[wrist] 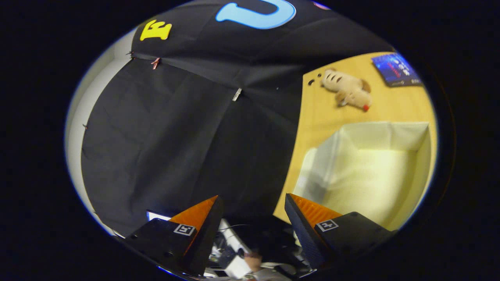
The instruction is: Open the storage box then place both shoes into the box .Put the left shoe in first, then the right shoe, with the right side of both shoes facing outward in a uniform manner.
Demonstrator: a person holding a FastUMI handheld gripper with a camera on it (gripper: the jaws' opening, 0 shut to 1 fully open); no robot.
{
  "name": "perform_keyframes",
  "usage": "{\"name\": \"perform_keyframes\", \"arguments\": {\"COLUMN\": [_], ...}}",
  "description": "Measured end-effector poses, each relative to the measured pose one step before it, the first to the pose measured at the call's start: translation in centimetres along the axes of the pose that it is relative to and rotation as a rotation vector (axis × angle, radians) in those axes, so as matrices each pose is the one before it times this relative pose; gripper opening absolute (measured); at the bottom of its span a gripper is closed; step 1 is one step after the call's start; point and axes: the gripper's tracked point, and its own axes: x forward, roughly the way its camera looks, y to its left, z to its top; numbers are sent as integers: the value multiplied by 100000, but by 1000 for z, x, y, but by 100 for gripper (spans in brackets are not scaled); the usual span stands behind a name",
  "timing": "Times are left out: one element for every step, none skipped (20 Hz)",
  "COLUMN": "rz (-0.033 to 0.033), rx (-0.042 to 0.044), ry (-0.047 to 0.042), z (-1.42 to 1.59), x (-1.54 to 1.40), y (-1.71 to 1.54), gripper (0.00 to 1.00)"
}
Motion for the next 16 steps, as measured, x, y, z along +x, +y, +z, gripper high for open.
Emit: {"name": "perform_keyframes", "arguments": {"rz": [-5015,-6237,-6021,-6225,-6087,-4957,-4543,-6271,-8271,-8224,-6318,-4915,-3559,-2326,-2021,-1985], "rx": [-3847,-2496,-2044,-1966,-2146,-2379,-3075,-4522,-5673,-6594,-6473,-5192,-2903,-996,627,1354], "ry": [-3978,-3895,-3469,-4621,-4869,-4417,-2973,-1125,-511,206,665,600,959,1652,2307,2271], "z": [782,830,718,1087,1095,828,413,-49,-175,-598,-687,-770,-1093,-1317,-1402,-1476], "x": [-1763,-1709,-1412,-1627,-1474,-1301,-1321,-907,-586,-440,-344,-293,-12,174,194,295], "y": [-1639,-2012,-1898,-2154,-2270,-2292,-2230,-2927,-3305,-3324,-2926,-2508,-2235,-1731,-1451,-1305], "gripper": [96,96,96,96,97,96,96,96,96,99,99,99,99,99,99,99]}}
